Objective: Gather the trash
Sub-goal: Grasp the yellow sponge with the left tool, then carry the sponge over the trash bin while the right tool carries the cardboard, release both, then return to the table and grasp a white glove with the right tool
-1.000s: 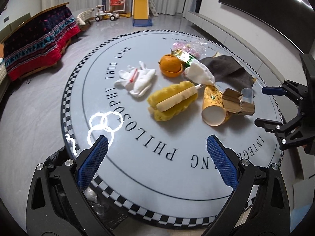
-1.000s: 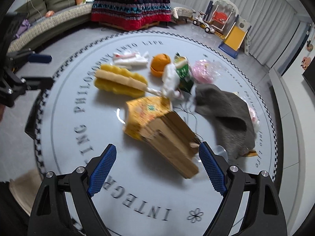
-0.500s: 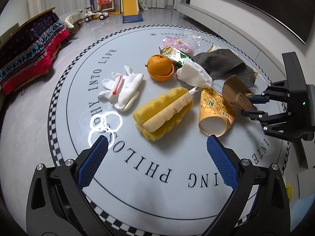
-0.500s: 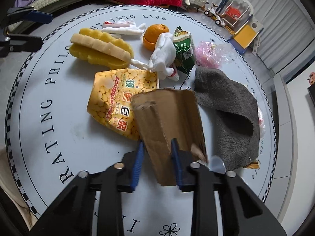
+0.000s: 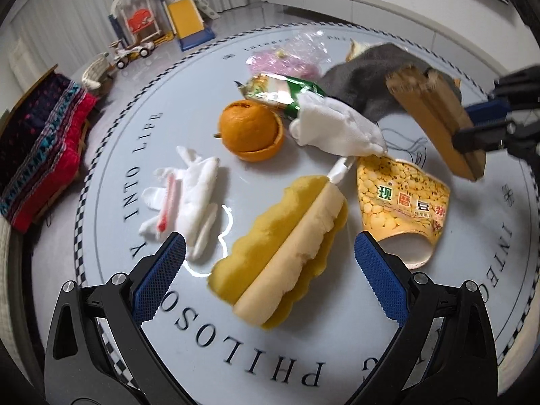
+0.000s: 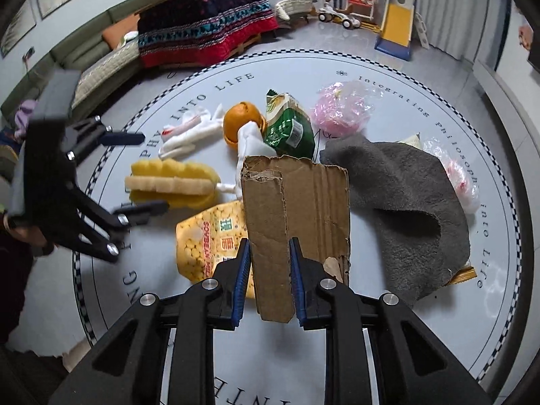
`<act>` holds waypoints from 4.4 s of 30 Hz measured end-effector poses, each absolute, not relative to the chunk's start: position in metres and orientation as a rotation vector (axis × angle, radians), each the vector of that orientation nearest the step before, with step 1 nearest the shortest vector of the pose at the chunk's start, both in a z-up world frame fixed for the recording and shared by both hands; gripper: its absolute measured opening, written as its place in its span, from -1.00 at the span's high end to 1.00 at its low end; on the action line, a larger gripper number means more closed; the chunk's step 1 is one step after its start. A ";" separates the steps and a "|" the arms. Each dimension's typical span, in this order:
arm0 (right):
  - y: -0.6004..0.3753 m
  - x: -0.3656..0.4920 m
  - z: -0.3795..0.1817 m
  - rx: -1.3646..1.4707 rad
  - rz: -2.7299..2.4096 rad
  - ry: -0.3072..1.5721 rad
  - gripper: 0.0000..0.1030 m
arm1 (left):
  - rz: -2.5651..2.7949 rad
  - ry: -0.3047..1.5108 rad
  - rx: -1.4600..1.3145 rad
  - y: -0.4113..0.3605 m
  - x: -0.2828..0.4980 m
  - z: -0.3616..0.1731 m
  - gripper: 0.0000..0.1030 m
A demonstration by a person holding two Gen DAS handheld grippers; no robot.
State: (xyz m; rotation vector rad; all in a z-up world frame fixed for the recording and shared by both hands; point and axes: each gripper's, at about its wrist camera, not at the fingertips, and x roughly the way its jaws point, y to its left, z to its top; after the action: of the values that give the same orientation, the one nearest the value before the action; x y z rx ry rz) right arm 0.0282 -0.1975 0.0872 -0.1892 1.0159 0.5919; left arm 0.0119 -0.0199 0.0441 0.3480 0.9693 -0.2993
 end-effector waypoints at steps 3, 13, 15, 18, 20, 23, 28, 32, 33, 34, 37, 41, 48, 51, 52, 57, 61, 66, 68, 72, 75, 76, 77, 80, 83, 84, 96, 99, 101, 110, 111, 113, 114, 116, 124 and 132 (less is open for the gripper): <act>-0.200 0.033 0.089 -0.136 0.564 1.015 0.53 | -0.325 0.988 0.386 -0.028 0.015 0.033 -0.64; -0.203 0.027 0.101 -0.054 0.547 0.990 0.53 | -0.295 1.013 0.248 -0.009 0.007 0.035 -0.19; -0.202 0.021 0.105 -0.053 0.549 0.982 0.53 | -0.283 1.013 0.214 -0.005 -0.002 0.039 -0.18; -0.200 0.013 0.112 -0.058 0.553 0.971 0.53 | -0.285 0.999 0.176 0.001 -0.016 0.049 -0.18; -0.198 0.006 0.118 -0.056 0.559 0.959 0.53 | -0.289 0.980 0.162 0.005 -0.028 0.060 -0.18; -0.194 -0.003 0.125 -0.058 0.565 0.946 0.53 | -0.290 0.949 0.154 0.011 -0.041 0.074 -0.18; -0.179 -0.018 0.131 -0.070 0.582 0.936 0.53 | -0.275 0.904 0.132 0.025 -0.061 0.095 -0.18; -0.165 -0.031 0.136 -0.080 0.603 0.926 0.53 | -0.243 0.880 0.108 0.042 -0.080 0.104 -0.18; -0.160 -0.035 0.137 -0.082 0.611 0.923 0.53 | -0.233 0.876 0.103 0.046 -0.084 0.106 -0.18; -0.155 -0.039 0.137 -0.086 0.619 0.921 0.53 | -0.226 0.872 0.097 0.051 -0.089 0.108 -0.18; -0.139 -0.050 0.139 -0.101 0.644 0.914 0.53 | -0.202 0.857 0.081 0.064 -0.105 0.112 -0.18; -0.116 -0.066 0.140 -0.115 0.684 0.907 0.53 | -0.164 0.844 0.058 0.084 -0.126 0.117 -0.18; -0.066 -0.093 0.137 -0.151 0.774 0.907 0.53 | -0.079 0.831 0.013 0.124 -0.160 0.112 -0.18; -0.046 -0.103 0.134 -0.170 0.811 0.912 0.53 | -0.030 0.831 -0.012 0.144 -0.176 0.107 -0.18; -0.037 -0.107 0.131 -0.179 0.827 0.916 0.53 | -0.019 0.830 -0.019 0.148 -0.183 0.105 -0.19; 0.003 -0.127 0.122 -0.221 0.901 0.933 0.53 | 0.049 0.837 -0.057 0.177 -0.212 0.093 -0.18; 0.028 -0.140 0.119 -0.238 0.949 0.940 0.52 | 0.101 0.846 -0.092 0.200 -0.231 0.084 -0.19; 0.058 -0.152 0.118 -0.260 1.000 0.947 0.52 | 0.159 0.860 -0.138 0.227 -0.249 0.072 -0.19; 0.071 -0.156 0.115 -0.266 1.021 0.953 0.52 | 0.180 0.865 -0.159 0.237 -0.253 0.068 -0.19; 0.096 -0.162 0.108 -0.276 1.057 0.972 0.52 | 0.233 0.875 -0.209 0.261 -0.263 0.057 -0.19; 0.111 -0.164 0.099 -0.281 1.076 0.996 0.51 | 0.281 0.886 -0.244 0.280 -0.270 0.049 -0.21; 0.117 -0.164 0.095 -0.287 1.075 1.018 0.43 | 0.299 0.887 -0.254 0.285 -0.273 0.047 -0.29; 0.121 -0.162 0.092 -0.293 1.060 1.037 0.27 | 0.318 0.890 -0.262 0.290 -0.273 0.045 -0.63; 0.120 -0.160 0.089 -0.262 1.031 1.031 -0.21 | 0.398 0.872 -0.281 0.302 -0.280 0.045 -0.88; 0.114 -0.158 0.088 -0.267 1.018 1.025 -0.21 | 0.406 0.871 -0.297 0.306 -0.284 0.044 -0.88; 0.112 -0.158 0.088 -0.267 1.016 1.023 -0.21 | 0.405 0.873 -0.296 0.307 -0.284 0.044 -0.88; 0.075 -0.139 0.098 -0.222 0.960 0.999 -0.21 | 0.328 0.880 -0.237 0.271 -0.259 0.053 -0.88; 0.062 -0.132 0.102 -0.209 0.943 0.992 -0.21 | 0.305 0.880 -0.220 0.259 -0.251 0.055 -0.88; 0.054 -0.127 0.104 -0.201 0.931 0.989 -0.21 | 0.286 0.876 -0.208 0.251 -0.244 0.059 -0.88; 0.011 -0.097 0.113 -0.173 0.865 0.971 -0.21 | 0.200 0.874 -0.181 0.209 -0.201 0.071 -0.88; 0.006 -0.094 0.114 -0.170 0.856 0.970 -0.21 | 0.191 0.875 -0.175 0.204 -0.196 0.072 -0.88; -0.004 -0.085 0.115 -0.159 0.837 0.968 -0.21 | 0.171 0.877 -0.163 0.194 -0.184 0.074 -0.88; -0.008 -0.081 0.116 -0.154 0.828 0.968 -0.21 | 0.159 0.879 -0.156 0.188 -0.178 0.074 -0.88; -0.019 -0.071 0.116 -0.143 0.808 0.969 -0.21 | 0.142 0.885 -0.145 0.179 -0.167 0.075 -0.88; -0.051 -0.030 0.113 -0.130 0.735 0.975 -0.21 | 0.070 0.891 -0.110 0.143 -0.123 0.078 -0.88; -0.071 0.017 0.098 -0.125 0.654 1.028 -0.21 | 0.024 0.930 -0.066 0.116 -0.076 0.071 -0.88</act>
State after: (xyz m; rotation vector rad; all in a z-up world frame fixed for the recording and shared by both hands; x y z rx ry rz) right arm 0.0168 -0.0712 0.0982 -0.1247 1.0278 0.6538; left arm -0.0759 0.1161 0.0705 -0.0663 0.9304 0.0242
